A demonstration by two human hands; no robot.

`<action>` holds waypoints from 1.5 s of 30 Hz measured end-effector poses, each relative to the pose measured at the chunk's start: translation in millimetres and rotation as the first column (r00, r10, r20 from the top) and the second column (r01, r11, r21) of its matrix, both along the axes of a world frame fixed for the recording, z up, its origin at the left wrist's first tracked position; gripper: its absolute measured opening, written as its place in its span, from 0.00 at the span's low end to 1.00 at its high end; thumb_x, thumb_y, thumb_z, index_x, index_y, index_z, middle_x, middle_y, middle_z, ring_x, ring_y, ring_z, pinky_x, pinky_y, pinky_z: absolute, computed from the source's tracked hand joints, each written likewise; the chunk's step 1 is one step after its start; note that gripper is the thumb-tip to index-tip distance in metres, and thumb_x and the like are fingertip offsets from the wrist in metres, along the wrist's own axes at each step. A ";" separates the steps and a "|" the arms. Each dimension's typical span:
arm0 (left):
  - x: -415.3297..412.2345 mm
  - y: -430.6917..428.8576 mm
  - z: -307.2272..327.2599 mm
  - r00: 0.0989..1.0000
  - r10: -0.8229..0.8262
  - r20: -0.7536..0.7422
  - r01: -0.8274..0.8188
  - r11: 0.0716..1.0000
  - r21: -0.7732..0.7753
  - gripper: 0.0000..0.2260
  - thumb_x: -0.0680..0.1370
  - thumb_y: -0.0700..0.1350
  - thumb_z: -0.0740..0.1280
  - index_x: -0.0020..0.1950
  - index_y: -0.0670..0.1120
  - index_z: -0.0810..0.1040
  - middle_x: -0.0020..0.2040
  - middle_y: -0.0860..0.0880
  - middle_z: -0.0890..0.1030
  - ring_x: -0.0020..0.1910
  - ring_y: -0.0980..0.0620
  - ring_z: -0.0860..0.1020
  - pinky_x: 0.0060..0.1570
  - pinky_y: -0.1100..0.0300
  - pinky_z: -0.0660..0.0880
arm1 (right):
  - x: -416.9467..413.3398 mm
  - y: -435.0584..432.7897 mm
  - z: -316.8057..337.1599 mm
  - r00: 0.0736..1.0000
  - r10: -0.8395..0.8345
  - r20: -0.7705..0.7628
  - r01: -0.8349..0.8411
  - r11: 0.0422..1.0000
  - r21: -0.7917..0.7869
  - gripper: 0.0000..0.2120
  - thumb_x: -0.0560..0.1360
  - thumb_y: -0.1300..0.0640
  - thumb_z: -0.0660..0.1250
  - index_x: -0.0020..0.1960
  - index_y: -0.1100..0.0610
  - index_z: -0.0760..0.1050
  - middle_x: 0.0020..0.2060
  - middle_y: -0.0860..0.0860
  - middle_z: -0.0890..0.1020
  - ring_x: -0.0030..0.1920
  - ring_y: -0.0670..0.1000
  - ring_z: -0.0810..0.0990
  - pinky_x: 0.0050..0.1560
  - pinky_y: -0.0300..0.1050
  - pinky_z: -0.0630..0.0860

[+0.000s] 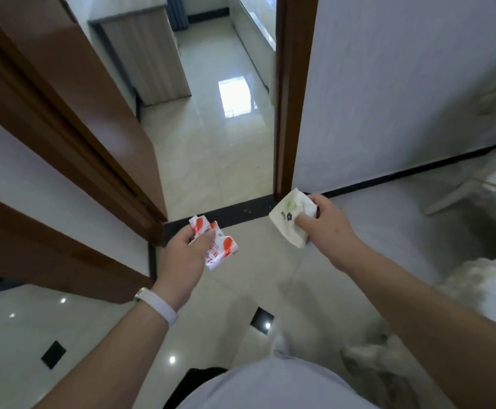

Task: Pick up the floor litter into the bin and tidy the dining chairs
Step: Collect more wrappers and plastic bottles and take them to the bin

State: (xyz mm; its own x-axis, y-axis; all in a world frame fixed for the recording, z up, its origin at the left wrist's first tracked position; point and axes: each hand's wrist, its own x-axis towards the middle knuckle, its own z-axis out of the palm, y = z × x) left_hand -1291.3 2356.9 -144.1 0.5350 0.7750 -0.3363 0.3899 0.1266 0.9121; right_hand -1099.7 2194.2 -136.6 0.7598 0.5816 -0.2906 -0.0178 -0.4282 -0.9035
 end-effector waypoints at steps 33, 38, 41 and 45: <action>458.2 196.6 -127.1 0.668 -0.732 -0.132 0.693 0.677 -0.247 0.05 0.81 0.44 0.66 0.52 0.43 0.79 0.43 0.49 0.82 0.39 0.57 0.81 0.31 0.70 0.73 | 266.3 110.6 -109.0 0.717 -0.695 -0.058 0.642 0.691 -0.333 0.07 0.75 0.59 0.67 0.52 0.51 0.75 0.44 0.50 0.80 0.41 0.48 0.78 0.38 0.41 0.72; 494.4 168.3 -160.9 0.638 -0.740 -0.213 0.697 0.673 -0.249 0.10 0.82 0.49 0.65 0.59 0.45 0.78 0.50 0.50 0.82 0.48 0.54 0.81 0.36 0.70 0.74 | 303.4 88.9 -157.2 0.707 -0.690 -0.155 0.622 0.711 -0.327 0.06 0.75 0.59 0.67 0.47 0.49 0.74 0.41 0.50 0.79 0.39 0.48 0.76 0.36 0.40 0.72; 512.2 147.5 -182.1 0.636 -0.727 -0.259 0.679 0.687 -0.259 0.10 0.82 0.50 0.64 0.62 0.49 0.77 0.52 0.54 0.82 0.50 0.56 0.80 0.40 0.69 0.73 | 328.0 73.3 -181.7 0.708 -0.677 -0.203 0.602 0.728 -0.328 0.07 0.75 0.60 0.67 0.51 0.51 0.75 0.43 0.51 0.80 0.39 0.47 0.76 0.36 0.40 0.71; 542.2 129.5 -225.6 0.608 -0.741 -0.287 0.686 0.671 -0.280 0.13 0.81 0.52 0.65 0.65 0.50 0.77 0.57 0.52 0.81 0.56 0.51 0.80 0.47 0.62 0.77 | 360.6 58.4 -226.7 0.728 -0.637 -0.253 0.550 0.764 -0.338 0.11 0.74 0.59 0.67 0.56 0.51 0.75 0.45 0.49 0.81 0.43 0.48 0.79 0.38 0.40 0.73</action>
